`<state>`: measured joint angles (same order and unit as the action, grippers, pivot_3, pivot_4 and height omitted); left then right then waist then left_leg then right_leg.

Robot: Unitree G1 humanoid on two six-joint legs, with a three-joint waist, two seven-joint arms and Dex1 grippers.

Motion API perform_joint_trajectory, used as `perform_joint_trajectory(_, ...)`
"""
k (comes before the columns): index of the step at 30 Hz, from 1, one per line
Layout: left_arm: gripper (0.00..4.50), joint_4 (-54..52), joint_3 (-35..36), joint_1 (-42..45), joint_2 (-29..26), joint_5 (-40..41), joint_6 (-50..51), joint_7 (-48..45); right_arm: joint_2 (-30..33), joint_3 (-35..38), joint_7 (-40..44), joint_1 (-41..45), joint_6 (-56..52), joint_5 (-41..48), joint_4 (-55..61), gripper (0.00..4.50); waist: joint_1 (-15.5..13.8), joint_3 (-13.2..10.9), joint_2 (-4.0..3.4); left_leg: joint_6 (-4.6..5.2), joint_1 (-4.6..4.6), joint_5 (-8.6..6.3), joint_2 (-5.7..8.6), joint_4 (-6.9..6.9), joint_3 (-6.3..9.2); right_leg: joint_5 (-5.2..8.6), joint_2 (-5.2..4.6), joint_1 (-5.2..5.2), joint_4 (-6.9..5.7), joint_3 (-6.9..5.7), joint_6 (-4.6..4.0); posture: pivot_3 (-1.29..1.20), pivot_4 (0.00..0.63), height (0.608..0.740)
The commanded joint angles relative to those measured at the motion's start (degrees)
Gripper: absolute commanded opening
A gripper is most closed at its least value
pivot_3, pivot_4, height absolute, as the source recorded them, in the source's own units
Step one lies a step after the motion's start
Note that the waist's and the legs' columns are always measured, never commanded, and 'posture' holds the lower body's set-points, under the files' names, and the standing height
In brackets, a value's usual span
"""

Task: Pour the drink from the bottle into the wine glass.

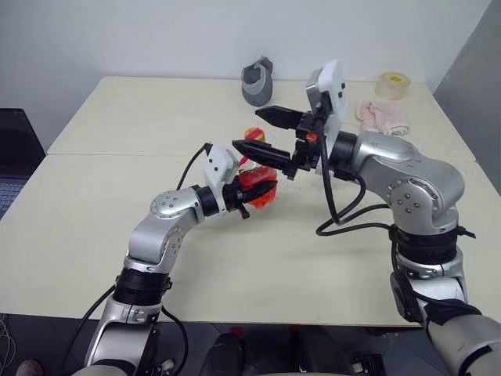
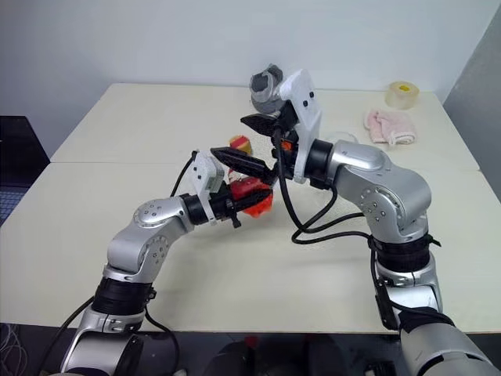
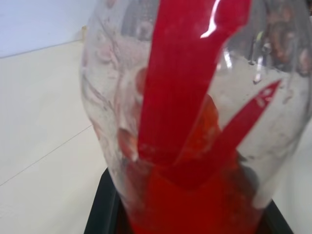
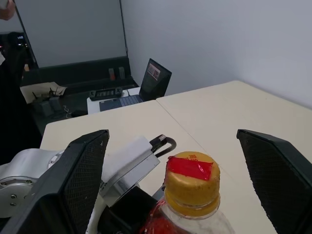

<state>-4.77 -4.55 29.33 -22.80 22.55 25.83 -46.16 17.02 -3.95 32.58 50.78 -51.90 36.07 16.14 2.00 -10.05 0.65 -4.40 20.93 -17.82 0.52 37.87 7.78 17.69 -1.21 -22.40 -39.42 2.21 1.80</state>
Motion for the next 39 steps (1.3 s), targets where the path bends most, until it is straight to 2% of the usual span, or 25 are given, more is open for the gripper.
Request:
perform_joint_trajectory(1, 1.15, -0.87, -0.04, 2.06, 0.47, 0.13, -1.64, -0.77, -0.67, -0.94, 0.37, 1.71, 2.87, -1.63, -0.76, 4.50, 0.00, 0.00, 0.00, 0.00, 0.00, 0.00, 0.01, 0.00, -0.01, 0.00, 0.00, 0.00, 0.00, 0.00, 0.00, 0.00, 0.150, 0.740)
perform_joint_trajectory(5, 1.15, -0.36, 0.05, 2.31, 0.61, -0.10, -1.92, -1.08, -1.22, -1.51, 0.67, 1.44, 4.00, -2.44, -2.09, 4.50, 0.02, 0.00, 0.00, 0.00, 0.00, 0.00, -0.02, -0.01, 0.00, 0.00, 0.00, 0.00, -0.01, -0.02, 0.00, 0.00, 0.150, 0.740)
perform_joint_trajectory(7, 1.15, -1.07, -0.01, 1.72, 0.54, 0.04, -1.74, -1.23, -1.74, -1.03, 0.49, 1.46, 4.25, -2.24, -2.63, 4.12, 0.05, 0.00, 0.00, 0.00, 0.00, 0.00, -0.02, -0.01, 0.00, 0.00, 0.00, -0.02, -0.02, 0.00, 0.00, 0.00, 0.150, 0.740)
perform_joint_trajectory(9, 1.15, -1.81, -0.13, 1.07, 0.54, 0.19, -1.47, -1.21, -1.97, -0.50, 0.57, 1.58, 4.19, -1.86, -2.91, 3.59, 0.06, 0.00, 0.00, 0.00, 0.00, 0.00, -0.02, -0.01, 0.01, 0.00, 0.00, -0.02, -0.02, 0.00, 0.00, 0.00, 0.150, 0.740)
perform_joint_trajectory(15, 1.15, -1.82, -0.19, 0.82, 0.59, 0.12, -1.52, -1.14, -2.76, 1.15, -0.20, 1.71, 2.27, 0.27, -2.62, 1.42, 0.04, 0.00, 0.00, 0.00, 0.00, 0.00, -0.02, -0.01, 0.02, 0.00, 0.00, -0.02, -0.02, -0.01, 0.00, 0.00, 0.150, 0.740)
perform_joint_trajectory(16, 1.15, -1.71, -0.18, 0.90, 0.60, 0.10, -1.56, -1.13, -2.92, 1.38, -0.39, 1.70, 1.93, 0.61, -2.52, 1.23, 0.04, 0.00, 0.00, 0.00, 0.00, 0.00, -0.02, -0.01, 0.02, 0.00, 0.00, -0.02, -0.02, -0.01, 0.00, 0.00, 0.150, 0.740)
perform_joint_trajectory(23, 1.15, -1.99, -0.09, 0.30, 0.38, 0.06, -1.92, -1.21, -3.77, 3.93, -2.03, 3.48, -3.19, 4.02, -2.32, 1.25, 0.04, 0.00, 0.00, 0.00, 0.00, 0.00, -0.02, -0.01, 0.03, 0.00, 0.00, -0.02, -0.03, 0.00, -0.01, 0.00, 0.150, 0.740)
perform_joint_trajectory(27, 1.15, -3.24, -0.03, -0.87, 0.02, 0.34, -1.69, -1.25, 0.74, 0.44, 3.34, 4.56, 2.20, -0.66, -2.10, 1.25, 0.05, 0.00, 0.00, 0.00, 0.00, 0.00, -0.01, -0.01, 0.01, 0.00, 0.00, -0.02, -0.01, 0.00, 0.00, 0.00, 0.150, 0.740)
perform_joint_trajectory(32, 1.15, -4.24, 0.08, -1.83, -0.28, 0.51, -1.45, -1.13, 3.41, -0.75, 5.95, 4.41, 5.18, -2.71, -3.11, 1.25, 0.05, 0.00, 0.00, 0.02, 0.00, -0.01, -0.02, -0.02, -0.01, 0.00, 0.00, -0.02, 0.00, 0.00, 0.00, 0.00, 0.150, 0.740)
perform_joint_trajectory(39, 1.15, -4.97, -0.02, -2.31, -0.19, 0.73, -1.26, -0.93, -2.43, 8.93, -3.91, 5.36, -10.39, 9.43, -4.66, 1.25, 0.00, 0.00, 0.00, 0.01, 0.00, 0.00, -0.04, 0.00, 0.03, 0.00, 0.00, -0.02, -0.06, 0.00, -0.01, 0.00, 0.150, 0.740)
